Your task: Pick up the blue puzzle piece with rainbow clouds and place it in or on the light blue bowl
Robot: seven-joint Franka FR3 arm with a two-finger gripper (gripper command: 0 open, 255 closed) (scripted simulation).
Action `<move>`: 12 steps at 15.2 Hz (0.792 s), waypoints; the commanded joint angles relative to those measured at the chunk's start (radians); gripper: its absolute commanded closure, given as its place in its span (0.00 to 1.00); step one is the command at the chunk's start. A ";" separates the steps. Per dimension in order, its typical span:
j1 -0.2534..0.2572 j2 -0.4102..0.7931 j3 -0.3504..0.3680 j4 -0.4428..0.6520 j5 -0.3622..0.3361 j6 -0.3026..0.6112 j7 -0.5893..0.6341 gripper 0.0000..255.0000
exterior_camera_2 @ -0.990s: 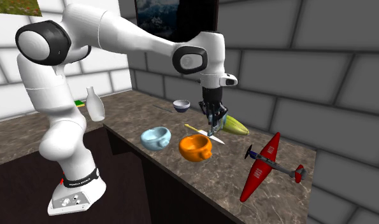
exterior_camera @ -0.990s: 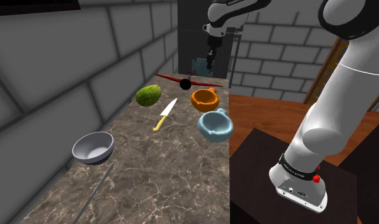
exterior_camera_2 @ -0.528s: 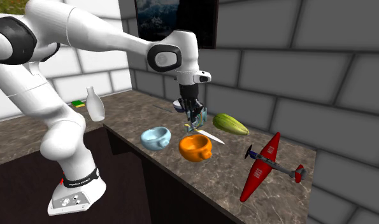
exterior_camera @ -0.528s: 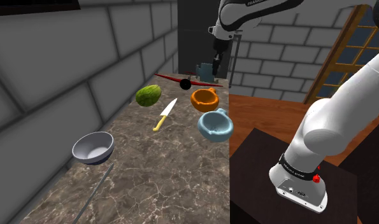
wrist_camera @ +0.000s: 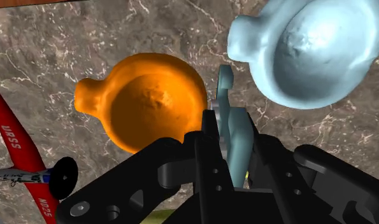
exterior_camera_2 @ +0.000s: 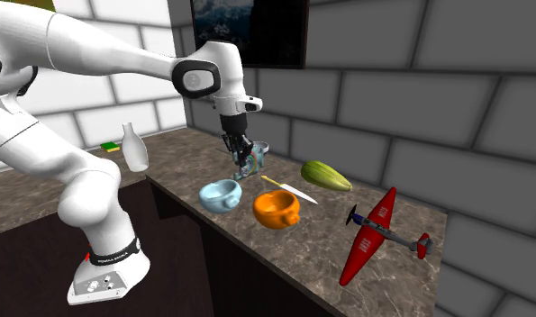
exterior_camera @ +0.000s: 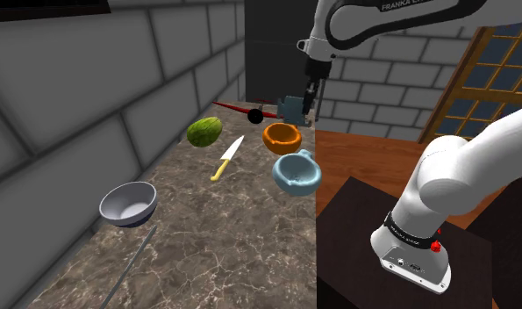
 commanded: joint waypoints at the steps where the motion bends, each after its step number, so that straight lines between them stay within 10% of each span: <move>1: 0.009 -0.078 0.034 -0.052 0.008 -0.026 0.041 1.00; 12: 0.061 -0.329 0.152 -0.248 0.072 -0.079 0.168 1.00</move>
